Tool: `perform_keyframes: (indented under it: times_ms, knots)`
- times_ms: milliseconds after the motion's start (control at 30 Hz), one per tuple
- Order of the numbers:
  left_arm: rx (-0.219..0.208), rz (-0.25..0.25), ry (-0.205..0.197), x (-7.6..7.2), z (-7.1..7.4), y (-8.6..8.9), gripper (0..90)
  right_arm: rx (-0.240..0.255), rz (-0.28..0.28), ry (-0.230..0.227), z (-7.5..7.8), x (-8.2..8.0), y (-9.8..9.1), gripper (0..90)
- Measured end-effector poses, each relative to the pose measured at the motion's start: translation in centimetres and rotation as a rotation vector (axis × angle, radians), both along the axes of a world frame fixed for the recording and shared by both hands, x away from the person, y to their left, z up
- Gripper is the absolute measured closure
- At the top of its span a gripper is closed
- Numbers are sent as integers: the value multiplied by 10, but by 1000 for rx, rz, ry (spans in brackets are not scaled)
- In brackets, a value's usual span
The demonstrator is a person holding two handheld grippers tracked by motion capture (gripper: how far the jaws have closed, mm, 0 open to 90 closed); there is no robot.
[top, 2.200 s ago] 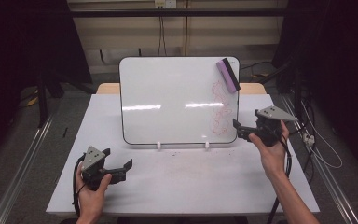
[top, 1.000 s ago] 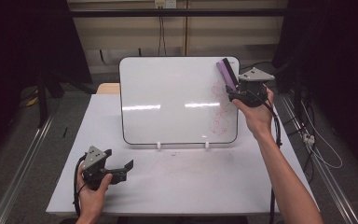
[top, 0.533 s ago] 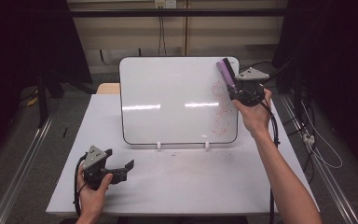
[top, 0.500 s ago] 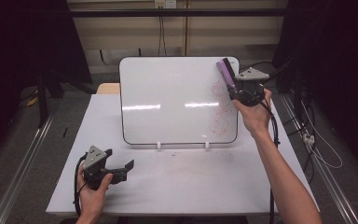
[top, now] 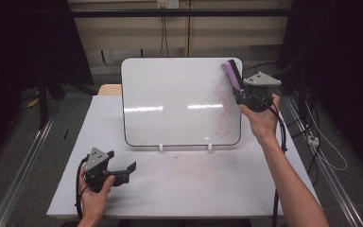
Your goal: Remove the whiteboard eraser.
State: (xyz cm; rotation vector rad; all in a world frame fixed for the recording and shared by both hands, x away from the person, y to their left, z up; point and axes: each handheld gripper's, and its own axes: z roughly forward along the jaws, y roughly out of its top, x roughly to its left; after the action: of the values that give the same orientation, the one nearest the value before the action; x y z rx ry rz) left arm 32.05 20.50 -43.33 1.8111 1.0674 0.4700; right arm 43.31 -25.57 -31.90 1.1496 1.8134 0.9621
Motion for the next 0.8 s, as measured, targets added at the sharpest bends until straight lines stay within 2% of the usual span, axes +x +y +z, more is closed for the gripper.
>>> perform_keyframes:
  times_ms: [200,500,633,800]
  knots:
    - [-1,16,-8,2,1,0,48,19,13,-11,-5,-8,-1,643]
    - [-3,0,-8,7,3,-2,53,118,59,-44,-16,-25,-4,644]
    - [-4,-18,-9,11,5,-8,61,153,92,-42,-23,-33,-2,645]
    - [-14,-44,-20,15,9,-18,61,166,112,-43,-26,-40,0,646]
